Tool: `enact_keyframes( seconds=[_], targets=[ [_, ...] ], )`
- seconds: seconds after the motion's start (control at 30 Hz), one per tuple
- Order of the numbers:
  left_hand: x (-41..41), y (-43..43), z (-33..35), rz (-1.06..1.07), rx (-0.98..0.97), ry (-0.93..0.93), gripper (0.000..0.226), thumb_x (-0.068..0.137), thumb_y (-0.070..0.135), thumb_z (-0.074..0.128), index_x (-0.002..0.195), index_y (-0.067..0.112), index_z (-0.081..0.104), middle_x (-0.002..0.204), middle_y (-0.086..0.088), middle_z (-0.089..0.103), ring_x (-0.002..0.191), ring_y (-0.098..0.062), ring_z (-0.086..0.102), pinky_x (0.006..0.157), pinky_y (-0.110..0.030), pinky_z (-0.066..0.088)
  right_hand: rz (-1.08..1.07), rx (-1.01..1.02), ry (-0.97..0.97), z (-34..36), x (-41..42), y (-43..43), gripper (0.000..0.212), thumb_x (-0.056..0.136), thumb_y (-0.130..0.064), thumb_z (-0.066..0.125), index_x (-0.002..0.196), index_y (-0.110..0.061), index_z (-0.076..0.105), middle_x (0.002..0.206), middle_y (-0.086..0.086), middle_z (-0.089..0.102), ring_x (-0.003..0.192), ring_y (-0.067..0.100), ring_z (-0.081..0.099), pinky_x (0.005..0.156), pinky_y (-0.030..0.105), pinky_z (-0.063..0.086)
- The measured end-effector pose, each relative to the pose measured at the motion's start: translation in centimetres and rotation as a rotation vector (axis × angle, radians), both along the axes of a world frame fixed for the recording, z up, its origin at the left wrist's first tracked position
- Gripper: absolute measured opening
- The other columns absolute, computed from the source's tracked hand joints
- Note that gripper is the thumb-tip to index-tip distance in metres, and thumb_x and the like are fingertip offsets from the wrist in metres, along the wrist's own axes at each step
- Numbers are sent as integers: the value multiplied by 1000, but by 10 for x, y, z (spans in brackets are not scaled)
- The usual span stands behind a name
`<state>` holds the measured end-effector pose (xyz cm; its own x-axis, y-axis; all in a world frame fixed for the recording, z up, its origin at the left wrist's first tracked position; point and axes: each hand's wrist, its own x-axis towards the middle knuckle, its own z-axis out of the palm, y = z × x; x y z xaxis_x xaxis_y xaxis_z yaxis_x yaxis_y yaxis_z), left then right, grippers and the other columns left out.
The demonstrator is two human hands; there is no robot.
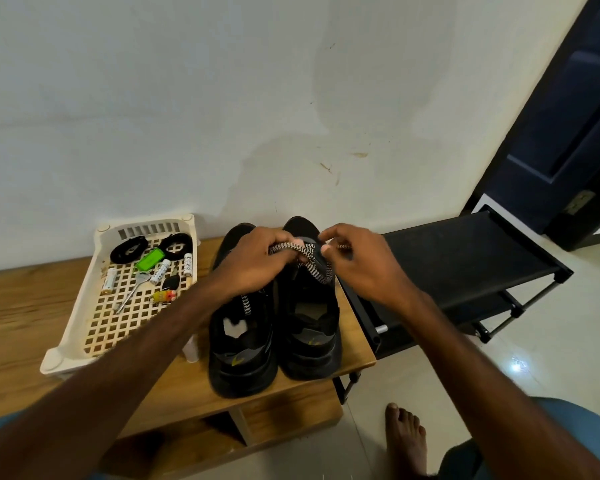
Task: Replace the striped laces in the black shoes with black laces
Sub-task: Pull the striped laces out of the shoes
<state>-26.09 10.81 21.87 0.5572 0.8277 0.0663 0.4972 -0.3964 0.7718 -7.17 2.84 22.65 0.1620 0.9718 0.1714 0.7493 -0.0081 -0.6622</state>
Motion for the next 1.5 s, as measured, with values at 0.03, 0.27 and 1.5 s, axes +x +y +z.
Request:
enact_keyframes(
  seconds=[0.03, 0.27, 1.5],
  targets=[
    [0, -1, 6, -1, -105, -89, 24, 104, 25, 56, 96, 20, 78, 88, 3, 77, 84, -6, 71, 76, -21, 46, 55, -44, -18, -2, -3, 1, 25, 103, -22, 59, 127, -19, 67, 106, -5, 69, 87, 3, 65, 67, 11, 51],
    [-5, 9, 31, -14, -474, -629, 29, 106, 29, 46, 120, 17, 68, 122, -3, 74, 113, -22, 69, 91, -35, 56, 61, -92, -127, -2, -9, 1, 20, 103, -20, 59, 113, -17, 77, 98, 3, 74, 84, 18, 70, 81, 44, 61],
    [12, -1, -11, 303, -403, -207, 14, 95, 10, 61, 101, 12, 73, 93, -6, 77, 84, -14, 76, 72, -28, 63, -125, -323, 380, -3, -12, 5, 17, 92, -19, 62, 96, -7, 73, 100, 10, 74, 88, 22, 70, 81, 38, 59]
  ],
)
